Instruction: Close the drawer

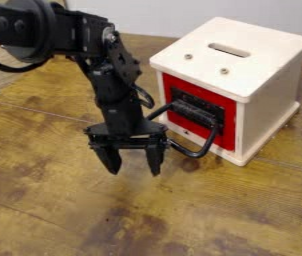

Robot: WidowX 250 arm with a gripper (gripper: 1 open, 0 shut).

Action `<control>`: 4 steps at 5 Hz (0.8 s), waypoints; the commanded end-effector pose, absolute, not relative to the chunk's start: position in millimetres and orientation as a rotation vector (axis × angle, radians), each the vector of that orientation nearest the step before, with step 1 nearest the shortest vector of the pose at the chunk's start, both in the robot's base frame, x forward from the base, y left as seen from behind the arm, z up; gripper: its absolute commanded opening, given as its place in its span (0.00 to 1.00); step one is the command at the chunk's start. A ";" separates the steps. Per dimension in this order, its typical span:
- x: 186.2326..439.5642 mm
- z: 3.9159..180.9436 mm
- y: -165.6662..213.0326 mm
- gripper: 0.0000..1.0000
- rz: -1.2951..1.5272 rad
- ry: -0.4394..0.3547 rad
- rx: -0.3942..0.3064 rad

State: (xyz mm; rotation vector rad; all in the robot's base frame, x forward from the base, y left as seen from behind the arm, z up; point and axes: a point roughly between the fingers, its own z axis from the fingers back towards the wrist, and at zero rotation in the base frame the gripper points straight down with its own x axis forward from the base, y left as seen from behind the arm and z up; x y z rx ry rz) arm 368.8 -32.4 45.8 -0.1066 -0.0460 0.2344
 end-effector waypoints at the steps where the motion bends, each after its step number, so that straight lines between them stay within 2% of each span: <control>1: 379.9 70.5 -28.2 1.00 0.246 -0.120 -0.124; 4: 379.6 64.8 -29.0 1.00 0.245 -0.108 -0.125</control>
